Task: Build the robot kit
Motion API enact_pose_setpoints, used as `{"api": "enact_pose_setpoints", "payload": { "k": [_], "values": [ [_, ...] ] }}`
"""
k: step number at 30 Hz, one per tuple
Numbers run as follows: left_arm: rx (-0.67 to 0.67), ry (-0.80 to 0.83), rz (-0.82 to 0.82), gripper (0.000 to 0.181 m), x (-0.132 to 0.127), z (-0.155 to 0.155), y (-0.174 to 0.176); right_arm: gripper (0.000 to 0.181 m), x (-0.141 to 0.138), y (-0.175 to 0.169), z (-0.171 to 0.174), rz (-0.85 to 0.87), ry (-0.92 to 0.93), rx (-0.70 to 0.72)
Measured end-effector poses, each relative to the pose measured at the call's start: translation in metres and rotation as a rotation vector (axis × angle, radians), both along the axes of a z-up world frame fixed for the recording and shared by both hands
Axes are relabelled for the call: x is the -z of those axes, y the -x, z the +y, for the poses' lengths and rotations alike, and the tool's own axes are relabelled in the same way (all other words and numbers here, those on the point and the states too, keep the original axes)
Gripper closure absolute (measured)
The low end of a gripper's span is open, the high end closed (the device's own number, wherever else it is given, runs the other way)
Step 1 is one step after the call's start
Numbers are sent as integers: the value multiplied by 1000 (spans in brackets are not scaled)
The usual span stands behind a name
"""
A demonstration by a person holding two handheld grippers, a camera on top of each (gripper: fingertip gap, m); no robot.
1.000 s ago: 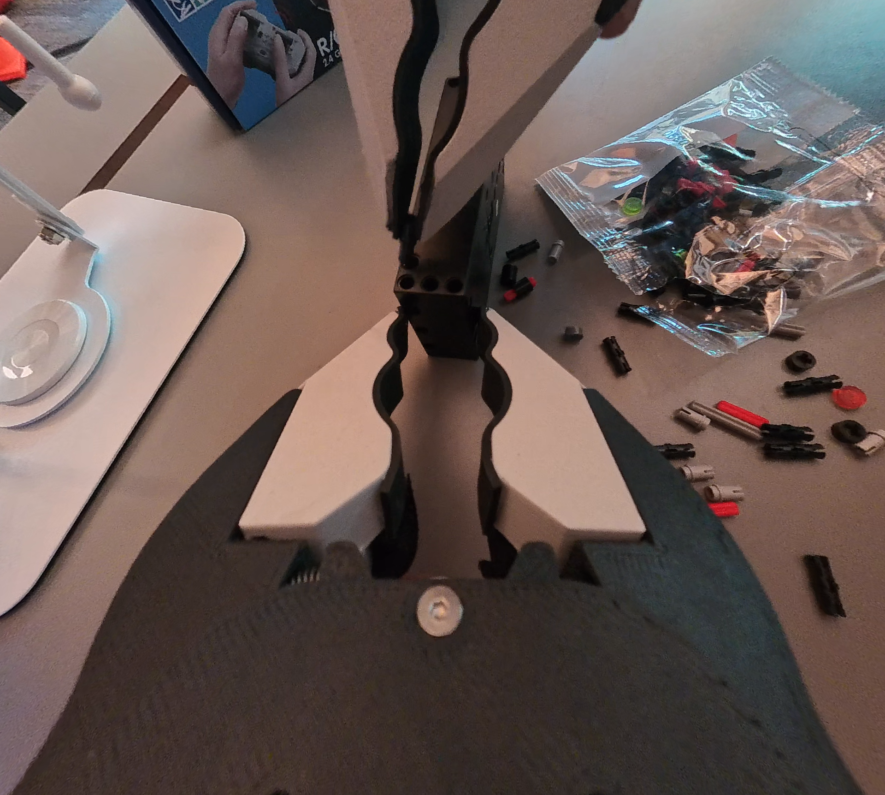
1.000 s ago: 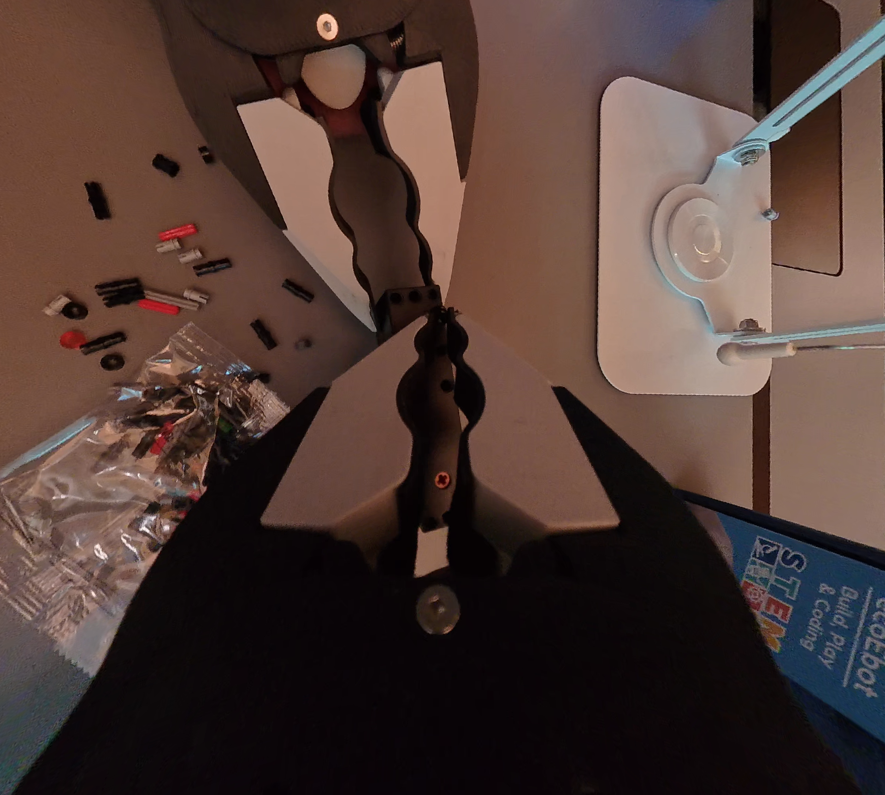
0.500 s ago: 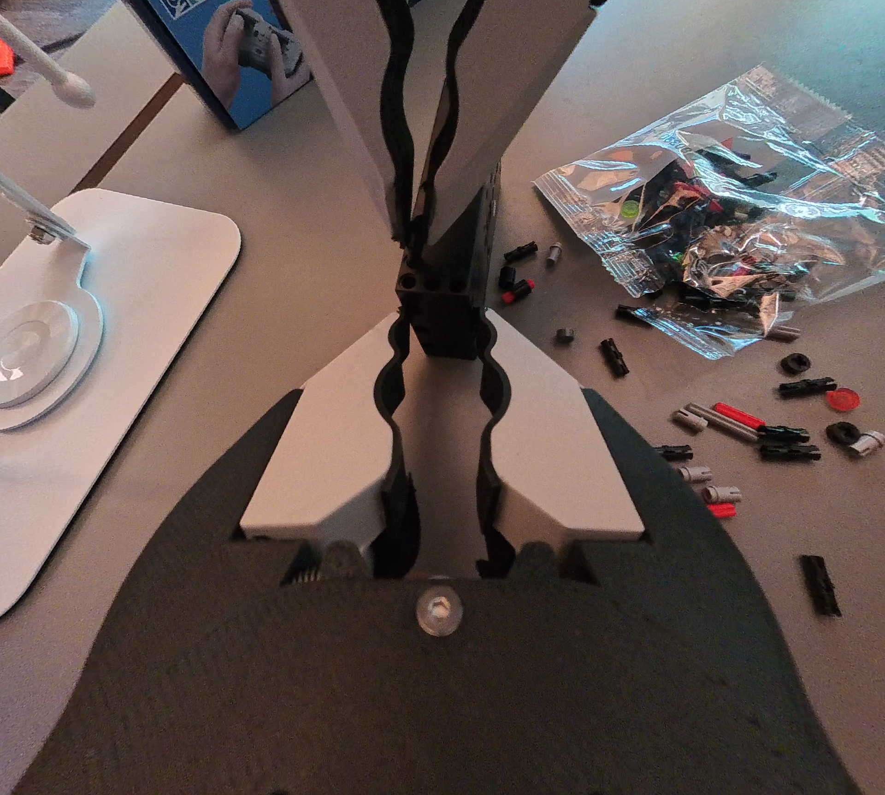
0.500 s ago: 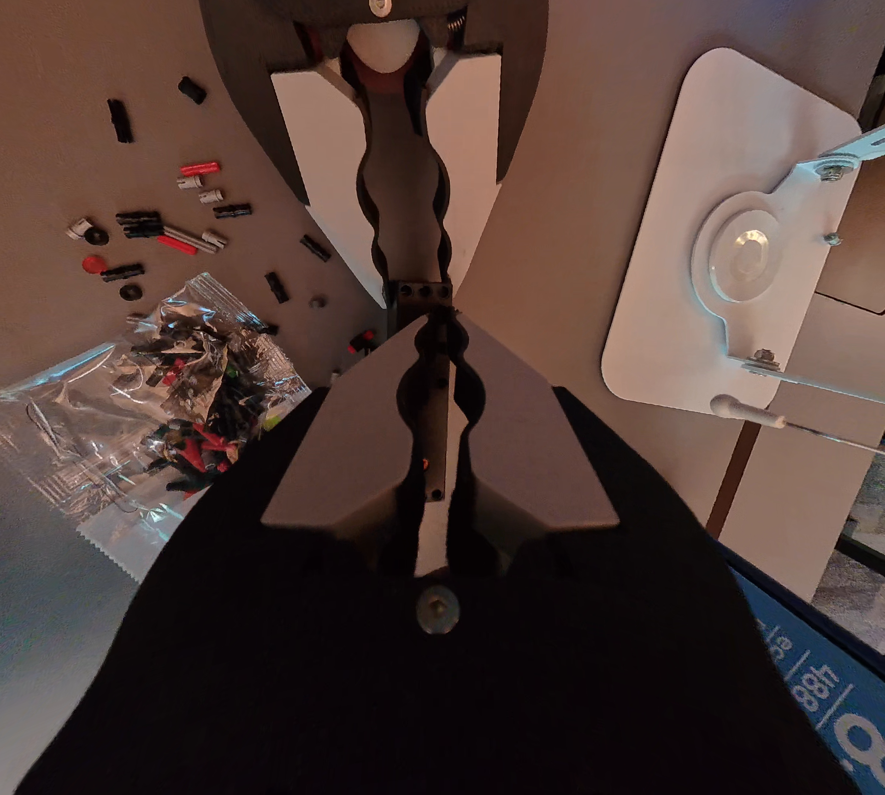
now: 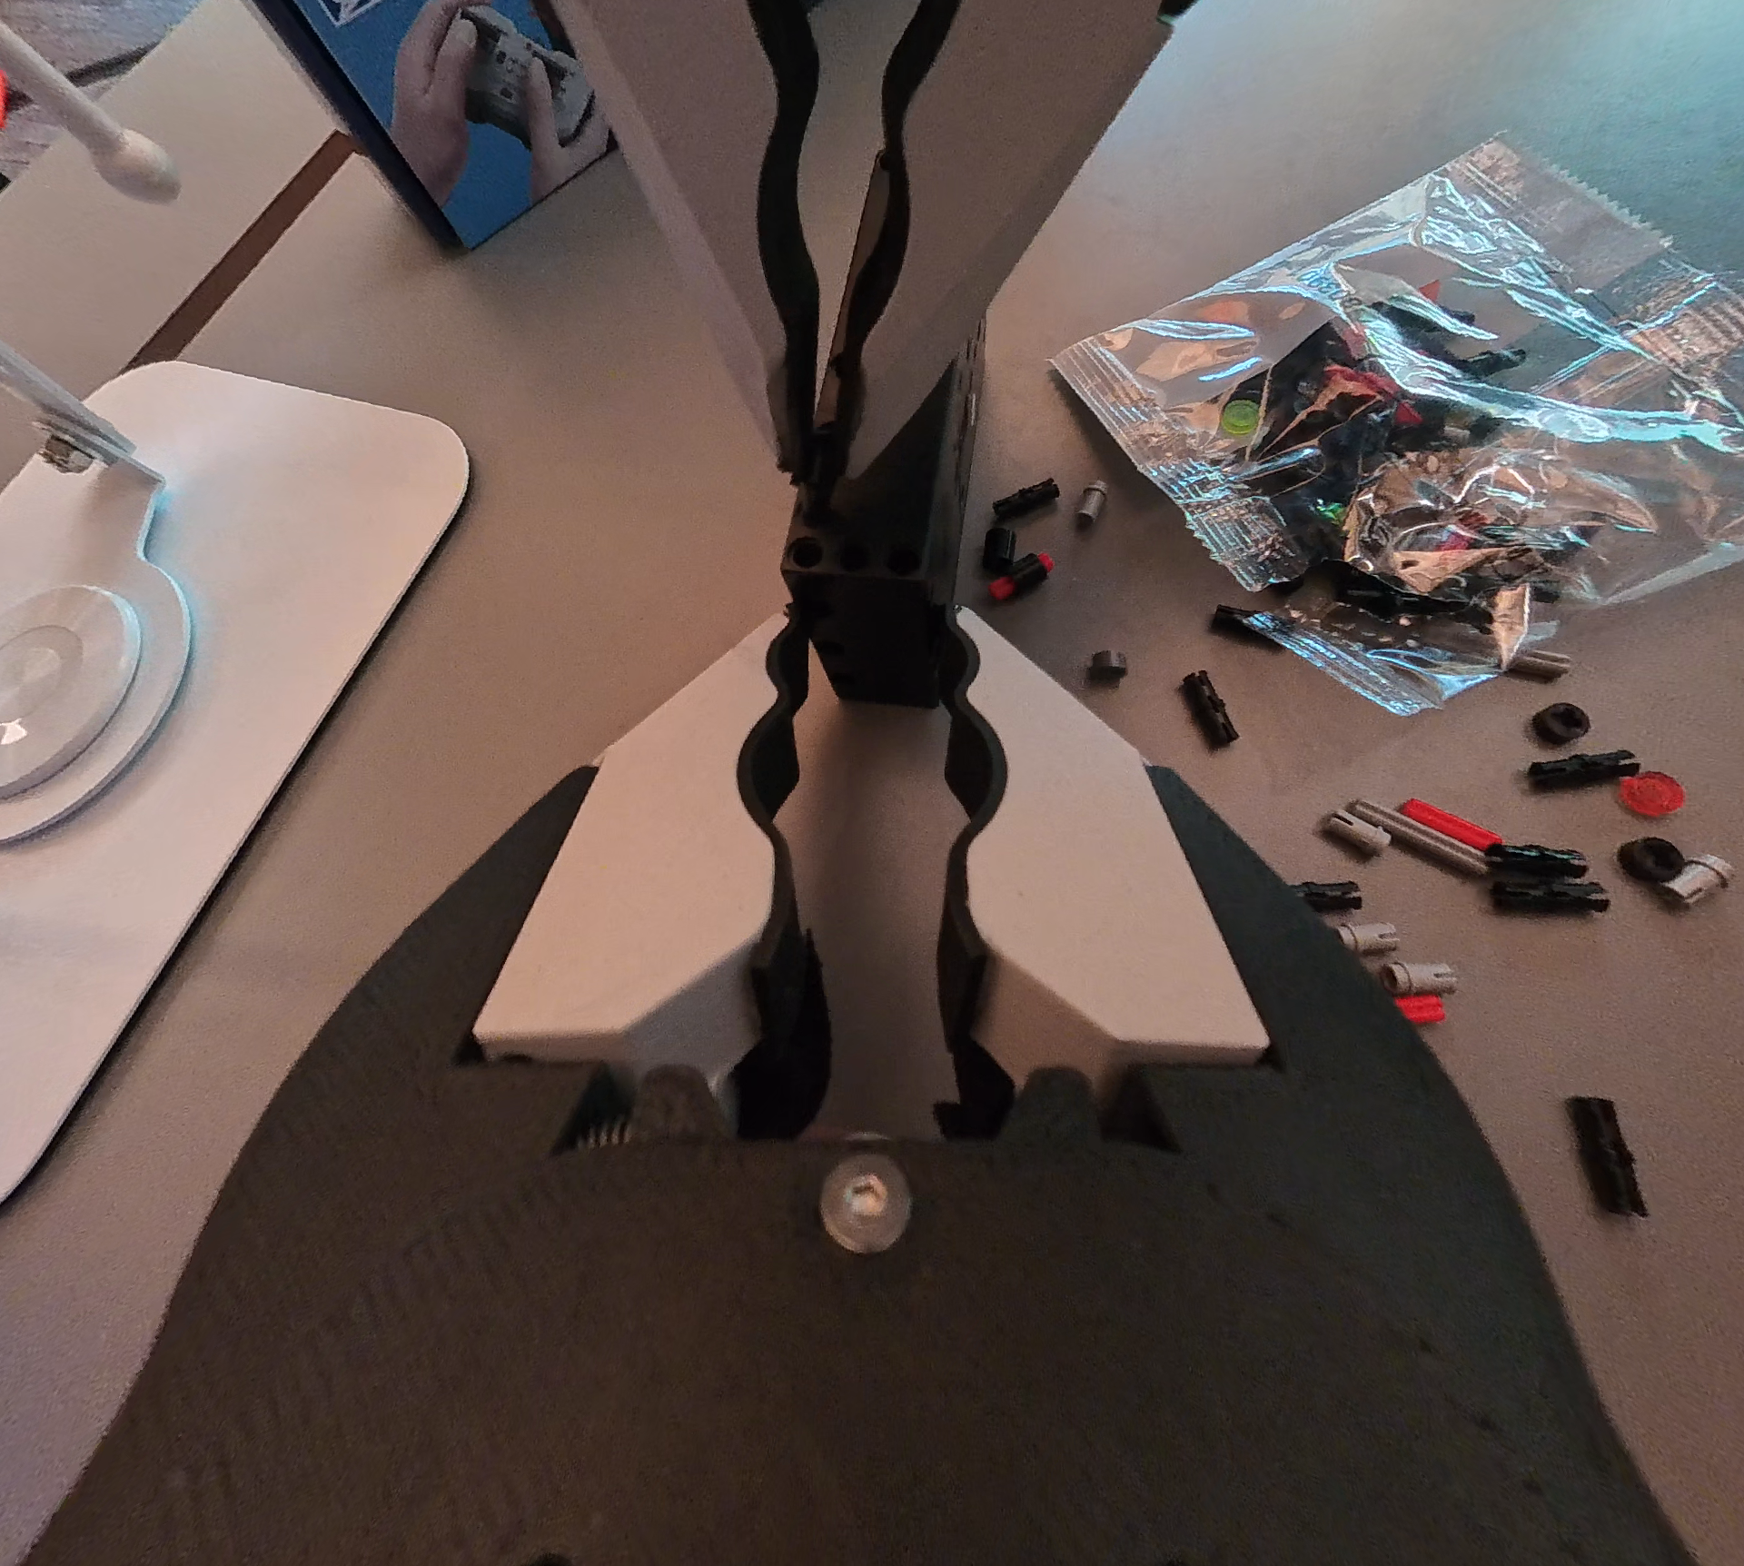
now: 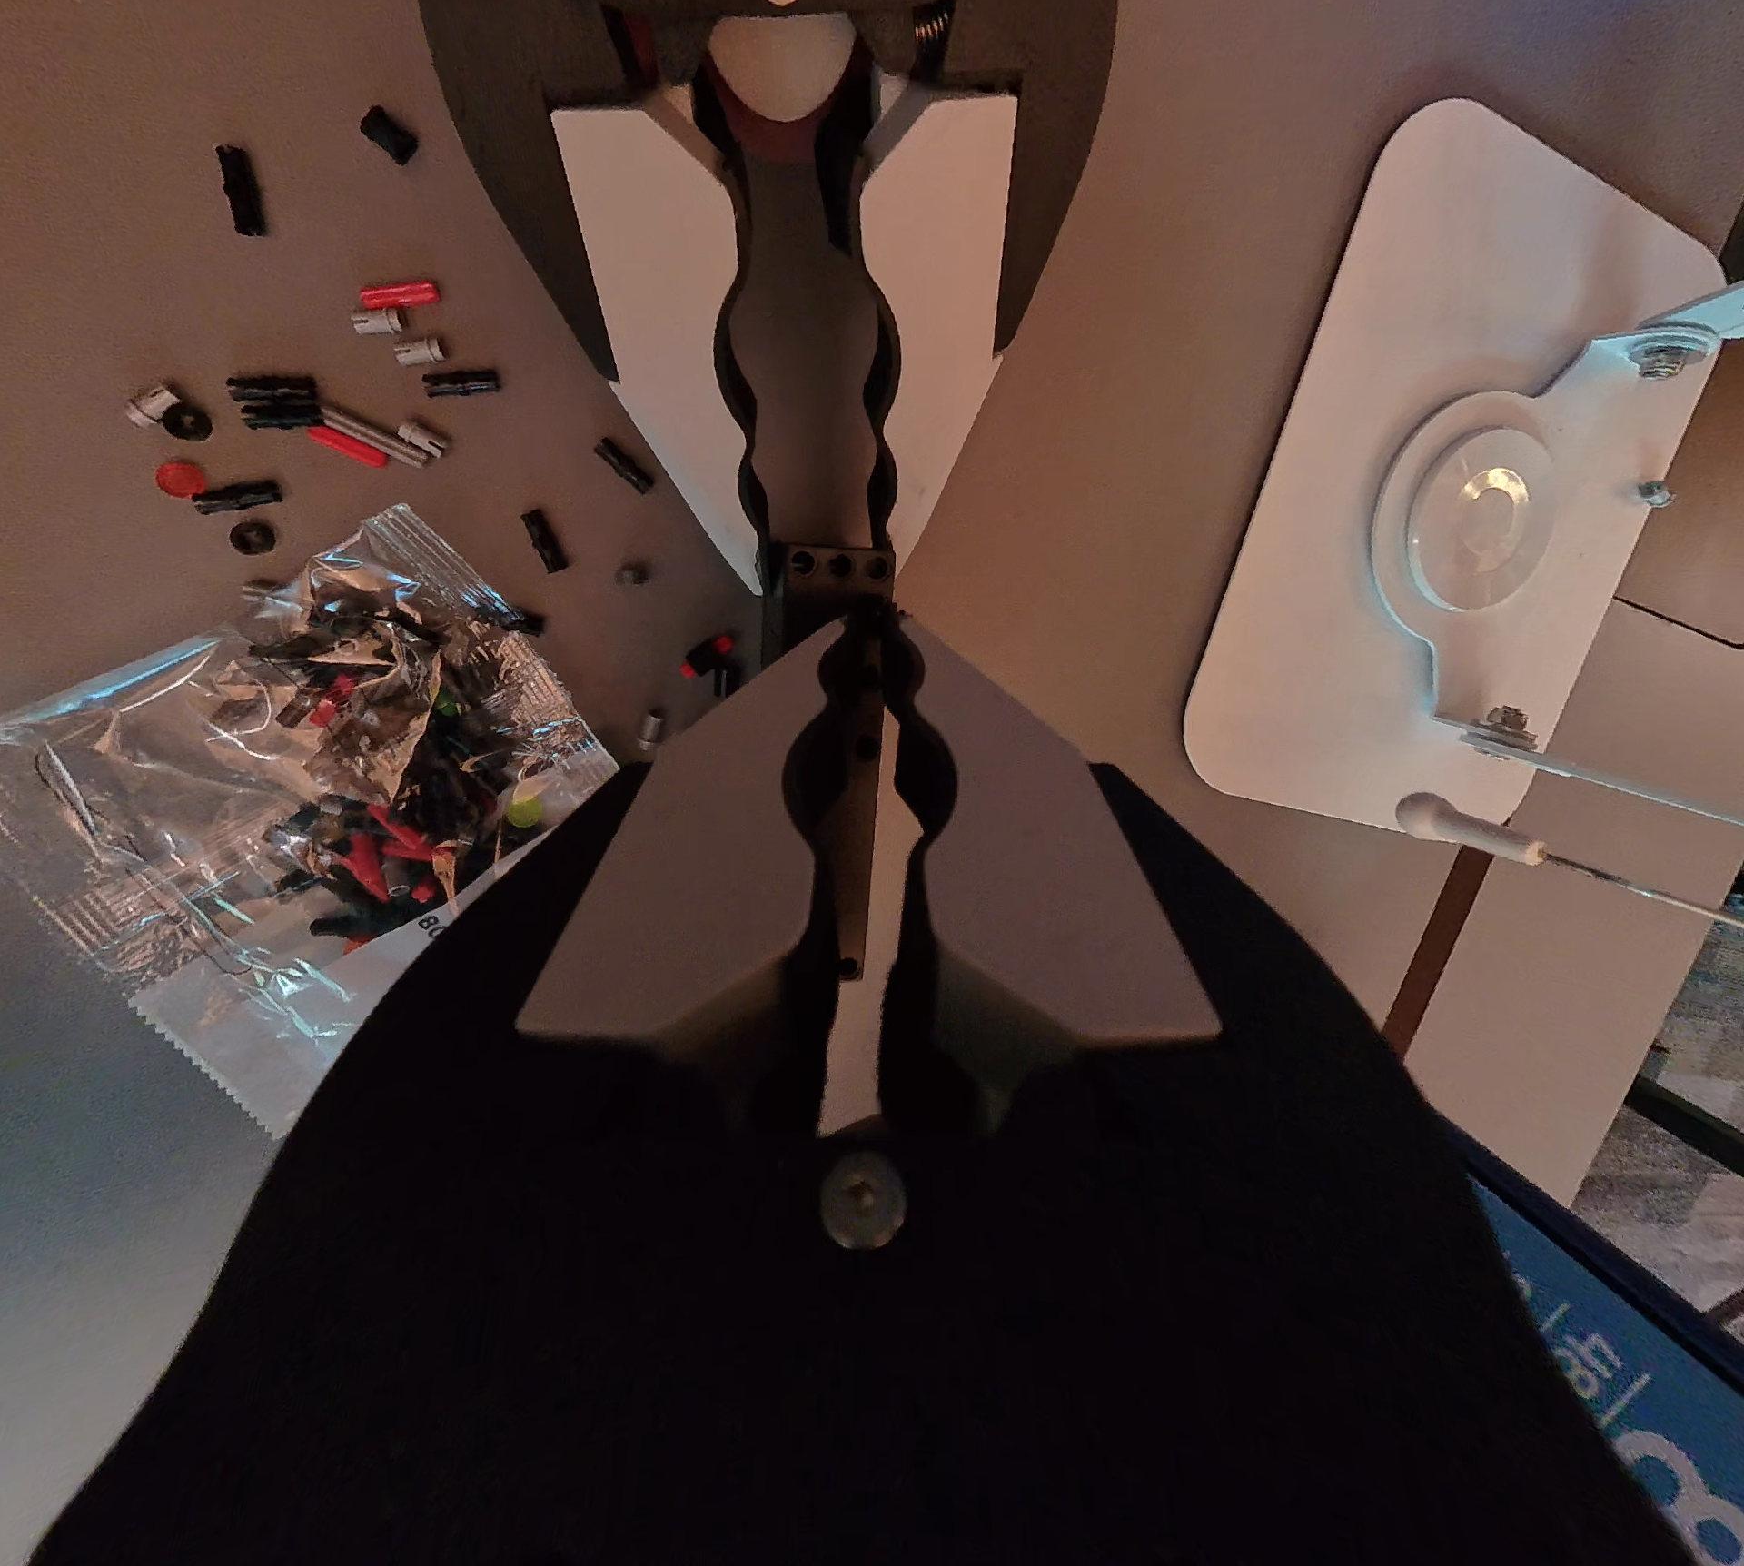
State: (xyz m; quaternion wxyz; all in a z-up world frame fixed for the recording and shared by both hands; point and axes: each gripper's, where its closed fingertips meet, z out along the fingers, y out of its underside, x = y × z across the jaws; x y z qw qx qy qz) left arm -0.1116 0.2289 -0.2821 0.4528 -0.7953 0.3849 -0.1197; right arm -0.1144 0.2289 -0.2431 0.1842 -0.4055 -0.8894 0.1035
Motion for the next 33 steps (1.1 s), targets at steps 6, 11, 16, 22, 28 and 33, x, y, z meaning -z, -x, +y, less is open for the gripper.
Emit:
{"api": "enact_pose_setpoints", "payload": {
  "k": [6,11,16,22,28,33],
  "values": [
    [1,3,-3,157,0,0,0,181,1,0,1,-50,1,-27],
    [5,3,-2,157,0,0,0,181,1,-1,1,-114,33,-54],
    [8,5,-4,157,0,0,-1,181,1,-2,1,-181,42,-90],
    [22,12,-3,157,1,-2,-3,181,6,-2,-2,-249,78,-107],
    [20,23,-18,157,1,-2,-3,181,8,-1,0,-305,115,-85],
    [22,-1,0,156,0,-1,-3,173,2,0,-1,-219,128,-58]
  ]
}}
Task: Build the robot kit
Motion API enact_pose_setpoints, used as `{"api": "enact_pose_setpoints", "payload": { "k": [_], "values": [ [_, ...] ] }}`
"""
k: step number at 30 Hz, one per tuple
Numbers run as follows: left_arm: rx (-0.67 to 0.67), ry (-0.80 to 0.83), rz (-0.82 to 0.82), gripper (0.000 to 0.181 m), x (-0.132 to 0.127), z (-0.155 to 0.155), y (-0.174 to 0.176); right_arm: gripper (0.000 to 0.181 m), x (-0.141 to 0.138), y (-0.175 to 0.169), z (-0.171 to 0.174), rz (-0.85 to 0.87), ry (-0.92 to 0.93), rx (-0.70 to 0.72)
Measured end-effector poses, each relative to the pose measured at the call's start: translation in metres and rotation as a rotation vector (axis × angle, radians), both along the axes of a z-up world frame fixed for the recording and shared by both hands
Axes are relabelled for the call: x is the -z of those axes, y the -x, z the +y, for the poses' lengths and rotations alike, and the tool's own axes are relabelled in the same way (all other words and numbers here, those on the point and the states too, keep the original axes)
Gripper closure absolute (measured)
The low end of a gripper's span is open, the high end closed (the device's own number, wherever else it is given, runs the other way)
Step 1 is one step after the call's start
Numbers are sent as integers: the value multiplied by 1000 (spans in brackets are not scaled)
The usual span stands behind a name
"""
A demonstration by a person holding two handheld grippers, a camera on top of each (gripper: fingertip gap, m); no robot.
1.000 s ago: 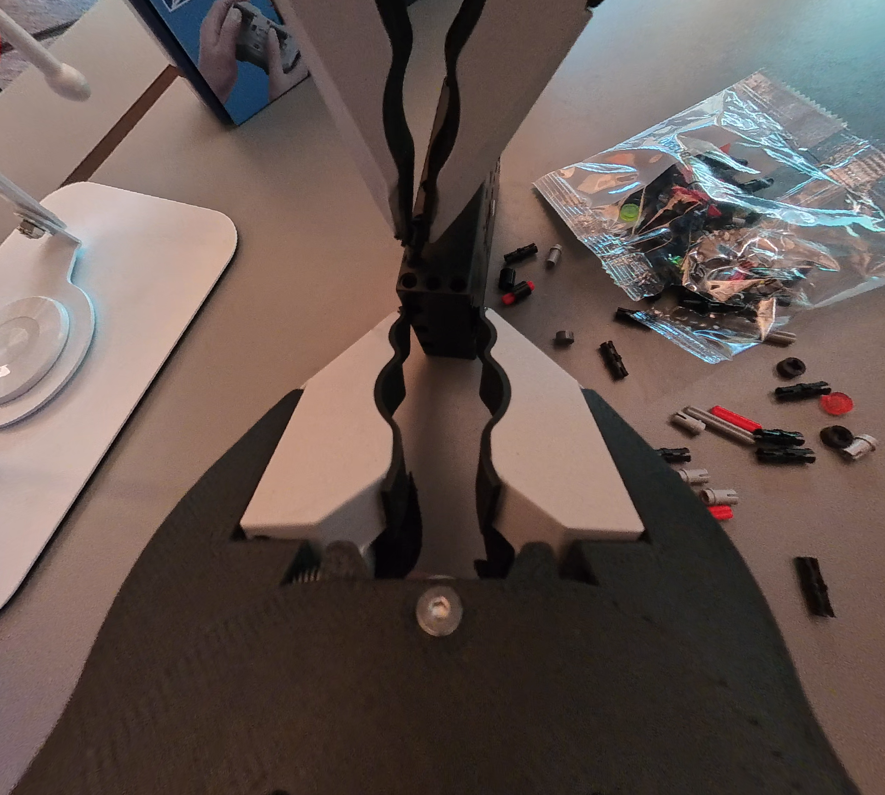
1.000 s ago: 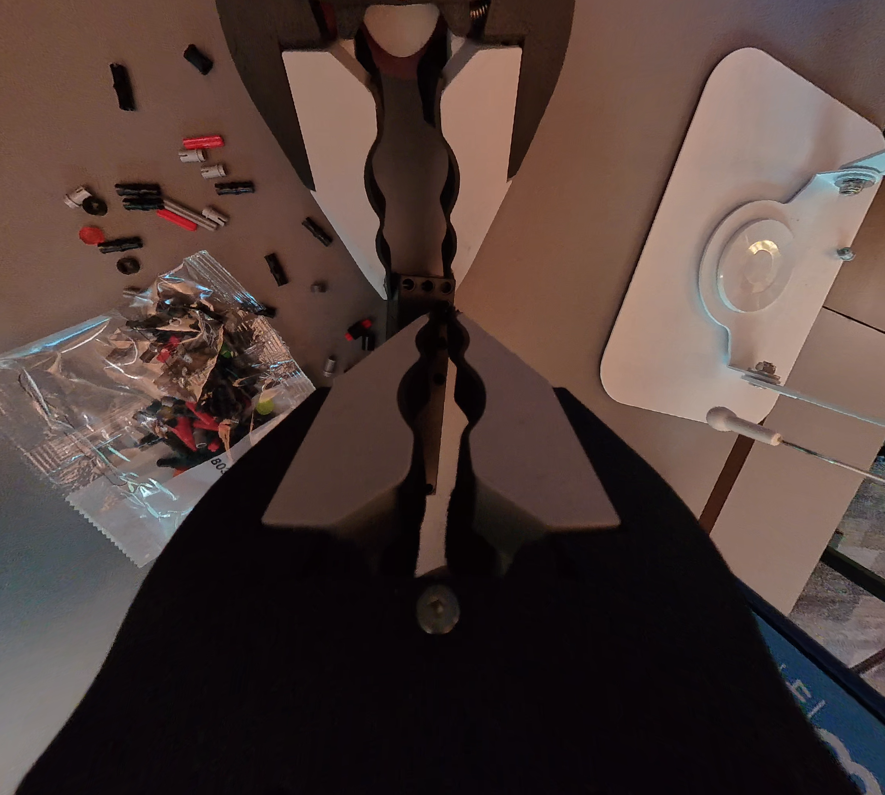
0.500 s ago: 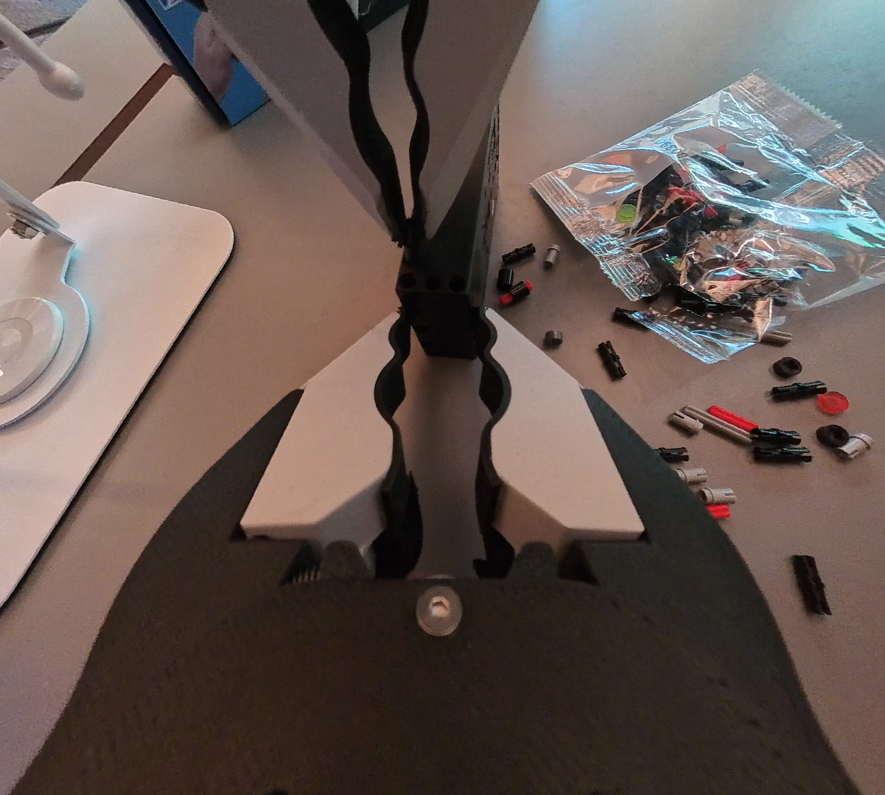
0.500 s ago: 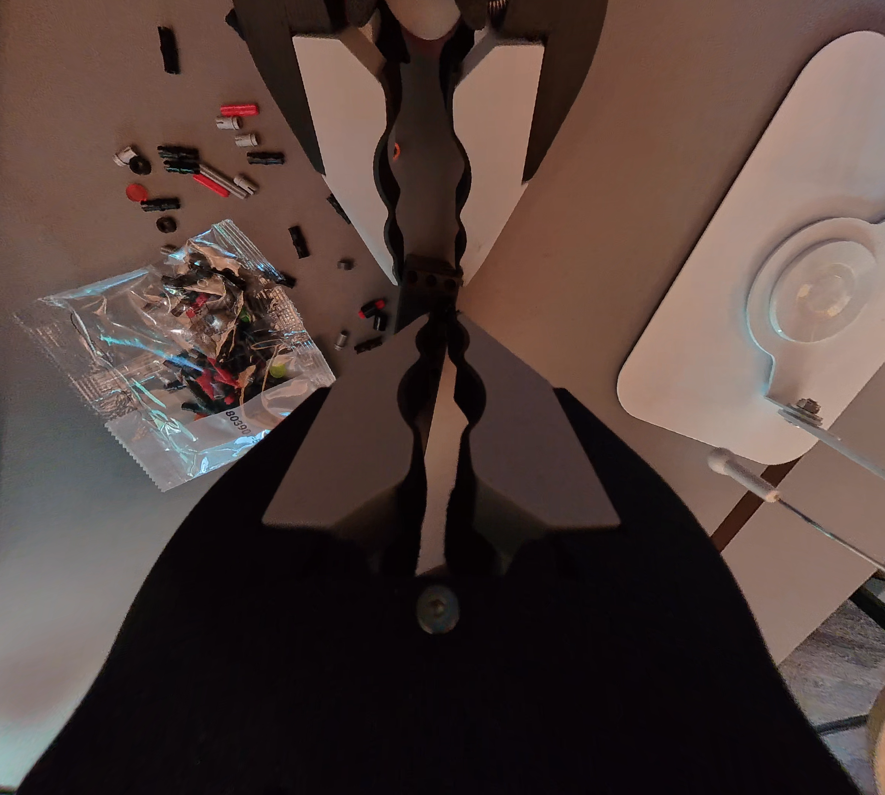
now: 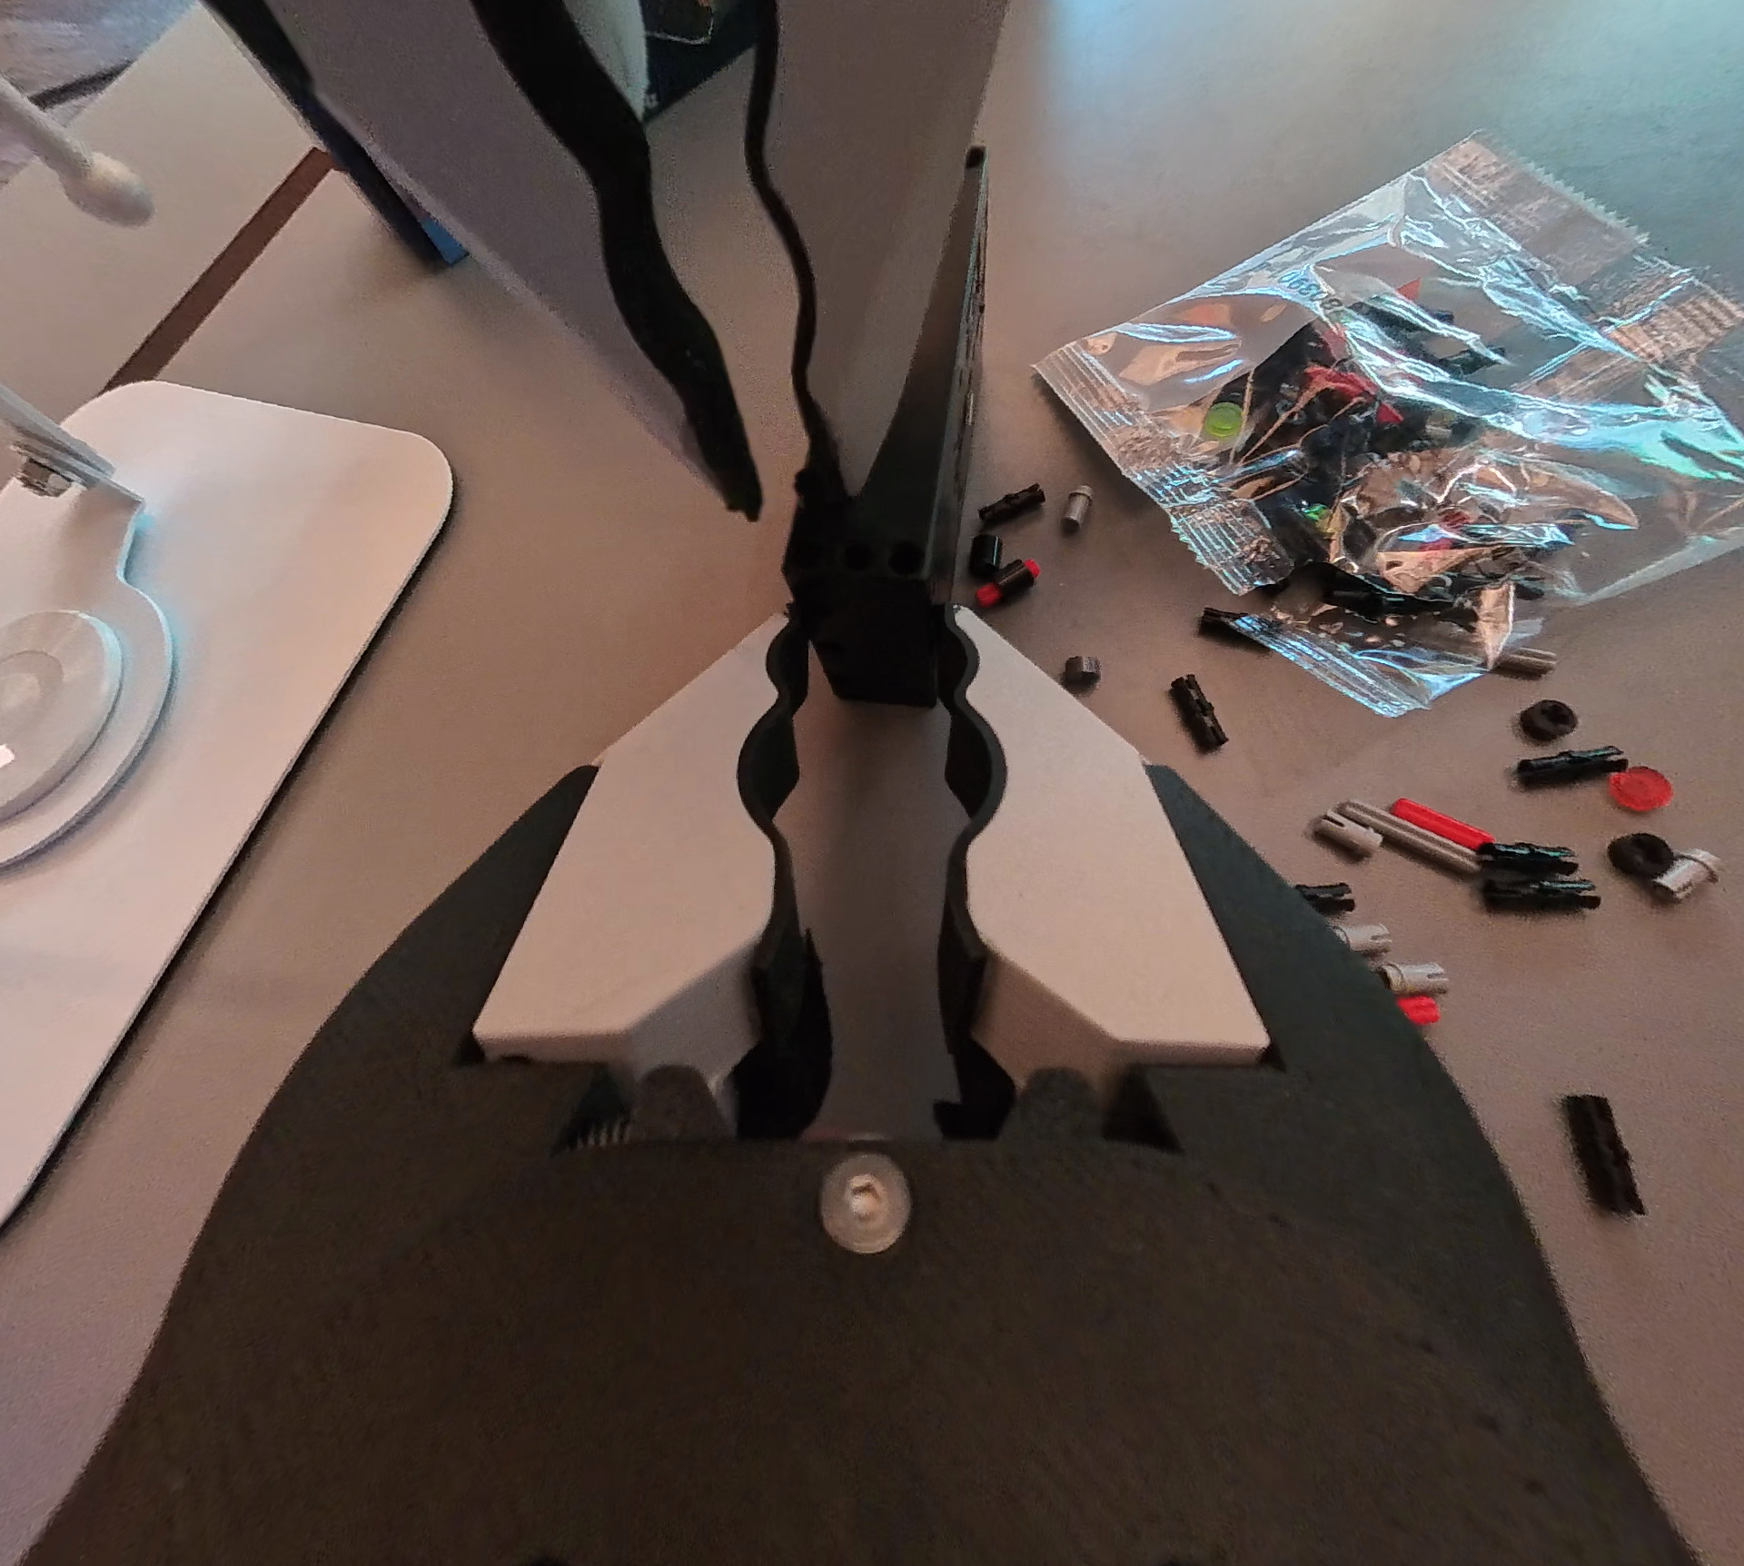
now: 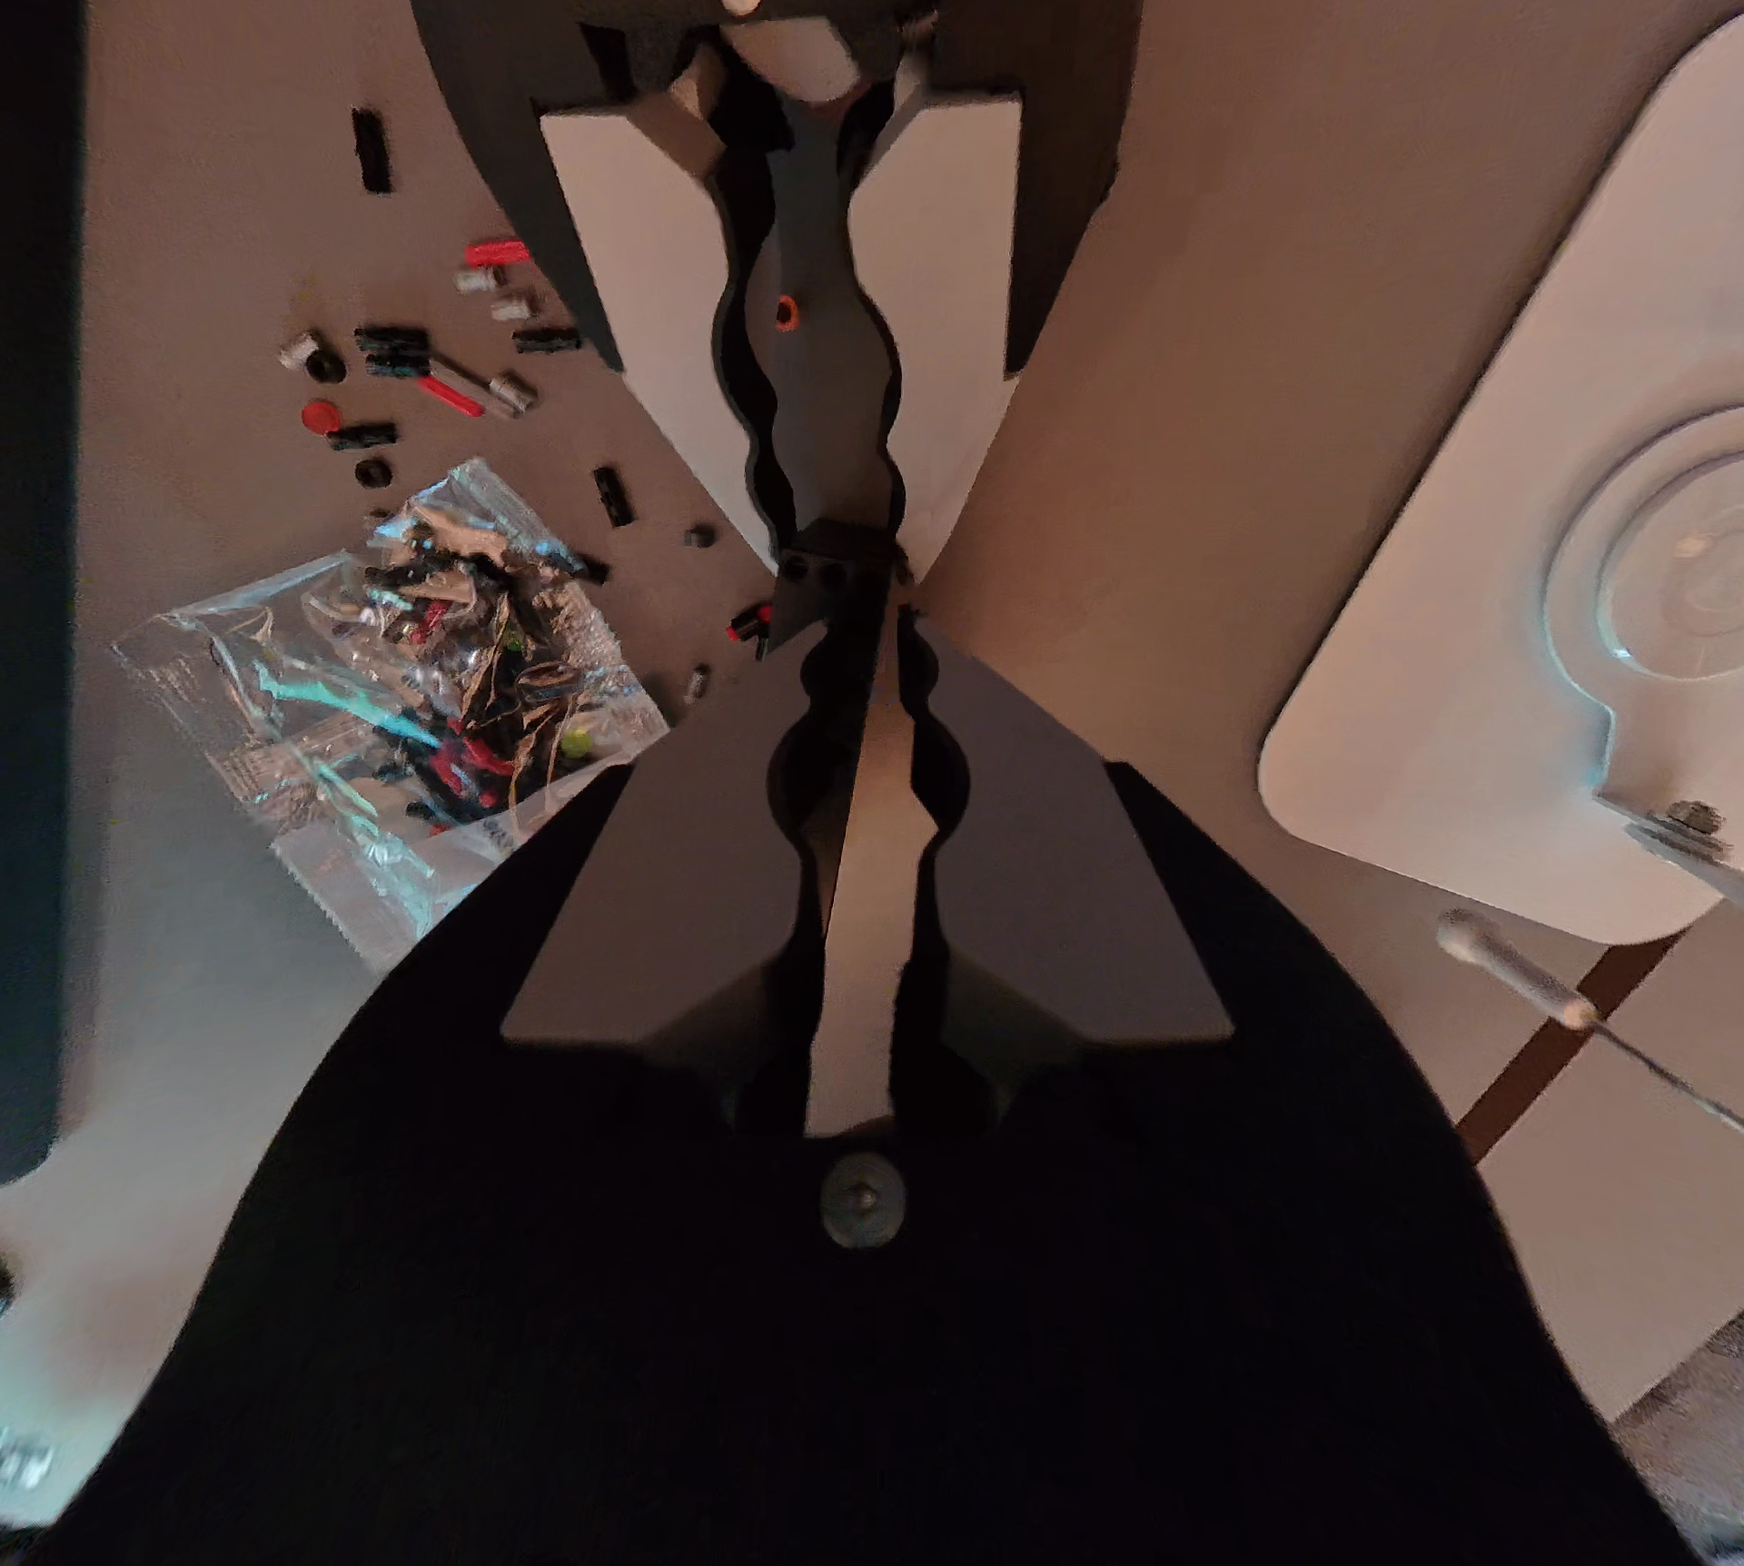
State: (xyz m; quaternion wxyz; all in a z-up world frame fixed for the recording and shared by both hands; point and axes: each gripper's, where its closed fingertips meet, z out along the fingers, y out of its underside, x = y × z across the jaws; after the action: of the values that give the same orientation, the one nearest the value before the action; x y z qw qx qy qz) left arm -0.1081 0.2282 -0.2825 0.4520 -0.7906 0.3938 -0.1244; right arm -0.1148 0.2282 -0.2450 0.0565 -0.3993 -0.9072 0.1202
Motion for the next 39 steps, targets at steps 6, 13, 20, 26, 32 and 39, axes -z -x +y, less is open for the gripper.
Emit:
{"api": "enact_pose_setpoints", "payload": {
  "k": [6,13,20,26,32,39],
  "values": [
    [4,3,-2,156,0,0,0,181,0,4,4,88,-8,42],
    [18,-2,10,158,1,-2,-5,181,23,6,13,67,-60,76],
    [6,1,7,158,1,1,0,181,-15,4,3,168,39,87],
    [6,-1,8,158,1,1,0,181,-4,0,1,123,33,83],
    [11,8,3,158,1,1,-3,181,-4,5,11,184,-2,137],
    [-32,22,-6,158,1,6,8,174,-15,-35,-9,225,22,187]
  ]
}}
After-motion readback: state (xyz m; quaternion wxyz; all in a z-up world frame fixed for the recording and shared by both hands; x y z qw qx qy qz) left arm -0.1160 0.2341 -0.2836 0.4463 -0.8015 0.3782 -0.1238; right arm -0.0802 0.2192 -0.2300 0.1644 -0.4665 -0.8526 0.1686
